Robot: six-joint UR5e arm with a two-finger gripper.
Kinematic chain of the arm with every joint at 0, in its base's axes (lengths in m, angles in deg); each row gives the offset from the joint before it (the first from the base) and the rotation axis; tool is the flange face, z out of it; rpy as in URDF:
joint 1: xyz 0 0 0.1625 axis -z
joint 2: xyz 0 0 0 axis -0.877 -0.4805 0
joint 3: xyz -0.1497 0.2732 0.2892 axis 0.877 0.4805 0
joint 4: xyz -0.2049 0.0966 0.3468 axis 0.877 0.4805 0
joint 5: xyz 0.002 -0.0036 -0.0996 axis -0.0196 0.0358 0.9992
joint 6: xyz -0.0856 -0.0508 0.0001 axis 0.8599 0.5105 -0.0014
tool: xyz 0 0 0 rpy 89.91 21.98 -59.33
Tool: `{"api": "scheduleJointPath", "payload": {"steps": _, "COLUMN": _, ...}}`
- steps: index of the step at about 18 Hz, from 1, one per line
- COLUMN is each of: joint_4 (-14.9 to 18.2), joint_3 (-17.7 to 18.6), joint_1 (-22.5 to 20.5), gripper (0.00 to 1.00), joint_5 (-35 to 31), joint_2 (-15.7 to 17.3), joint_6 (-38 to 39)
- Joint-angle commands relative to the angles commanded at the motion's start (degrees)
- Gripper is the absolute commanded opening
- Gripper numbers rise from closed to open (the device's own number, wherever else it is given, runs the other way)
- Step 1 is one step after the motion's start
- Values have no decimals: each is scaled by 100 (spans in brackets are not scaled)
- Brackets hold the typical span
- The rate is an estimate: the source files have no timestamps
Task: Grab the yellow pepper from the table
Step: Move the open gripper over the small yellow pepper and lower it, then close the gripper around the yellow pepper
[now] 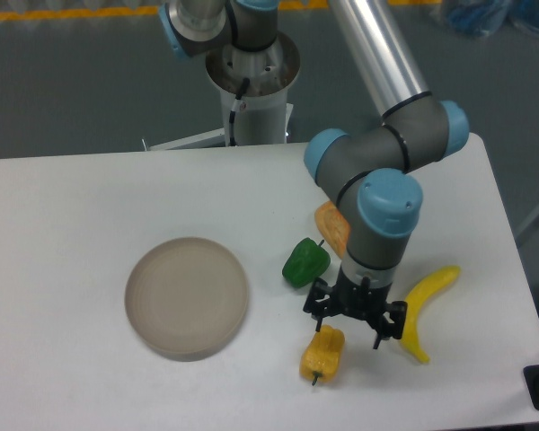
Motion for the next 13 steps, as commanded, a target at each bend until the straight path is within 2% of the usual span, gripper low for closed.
{"api": "scheduleJointPath", "payload": {"steps": 2, "joint_4": -106, "joint_3": 36, "joint_1": 35, "gripper": 100, "joint_5": -35, "joint_2": -53, "joint_6": -53}}
{"api": "scheduleJointPath", "payload": {"steps": 7, "joint_4": -133, "joint_3": 19, "joint_1": 70, "gripper": 100, "joint_5": -53, "joint_2": -158, "joint_6": -141}}
{"api": "scheduleJointPath", "payload": {"steps": 9, "joint_4": -133, "joint_3": 27, "joint_1": 79, "gripper": 100, "joint_5": -245, "joint_2": -185, "joint_6": -150}}
{"api": "scheduleJointPath", "payload": {"steps": 13, "joint_4": -256, "joint_3": 62, "joint_1": 158, "gripper": 100, "joint_5": -282, "joint_2": -264, "joint_6": -115}}
